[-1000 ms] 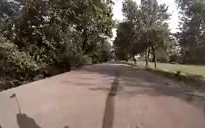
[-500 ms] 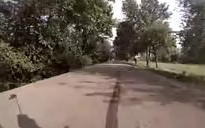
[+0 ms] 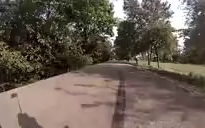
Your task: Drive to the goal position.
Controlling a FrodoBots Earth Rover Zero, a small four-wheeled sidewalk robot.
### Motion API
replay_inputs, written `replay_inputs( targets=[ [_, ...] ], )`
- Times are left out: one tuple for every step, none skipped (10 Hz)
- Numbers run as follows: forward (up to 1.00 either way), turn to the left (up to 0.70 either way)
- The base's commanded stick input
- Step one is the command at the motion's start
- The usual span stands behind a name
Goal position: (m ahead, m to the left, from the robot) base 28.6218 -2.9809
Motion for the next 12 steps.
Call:
replay_inputs(
  targets=[
    [0.7,-0.05],
    [0.7,-0.2],
    [0.7,-0.35],
    [0.7,-0.35],
    [0.7,-0.35],
    [0.7,-0.35],
    [0.7,-0.35],
    [0.7,-0.27],
    [0.7,0.0],
    [0.7,0.0],
    [0.7,0.0],
    [0.7,0.0]
  ],
)
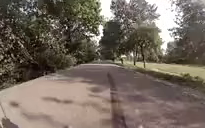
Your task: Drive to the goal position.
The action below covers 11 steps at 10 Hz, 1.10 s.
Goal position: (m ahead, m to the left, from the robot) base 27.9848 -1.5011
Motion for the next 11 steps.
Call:
replay_inputs(
  targets=[
    [0.7,0.0],
    [0.7,0.0],
    [0.7,0.0],
    [0.7,0.0],
    [0.7,0.0],
    [0.7,0.0],
    [0.7,0.0],
    [0.7,0.0],
    [0.7,0.0],
    [0.7,0.0],
    [0.7,0.0]
  ],
)
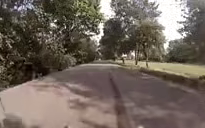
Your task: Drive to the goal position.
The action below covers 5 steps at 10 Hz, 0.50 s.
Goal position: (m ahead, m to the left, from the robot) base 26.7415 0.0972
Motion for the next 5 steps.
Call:
replay_inputs(
  targets=[
    [0.7,0.0],
    [0.7,0.0],
    [0.7,0.0],
    [0.7,0.0],
    [0.7,0.0]
  ],
)
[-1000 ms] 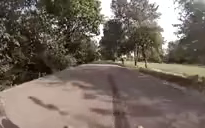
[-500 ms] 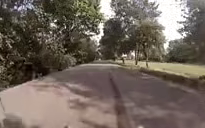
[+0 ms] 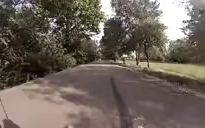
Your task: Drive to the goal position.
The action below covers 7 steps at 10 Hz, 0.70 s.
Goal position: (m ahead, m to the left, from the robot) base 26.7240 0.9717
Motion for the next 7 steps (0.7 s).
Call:
replay_inputs(
  targets=[
    [0.7,0.0],
    [0.7,0.0],
    [0.7,0.0],
    [0.7,0.0],
    [0.7,-0.06],
    [0.7,-0.27],
    [0.7,-0.35]
  ],
)
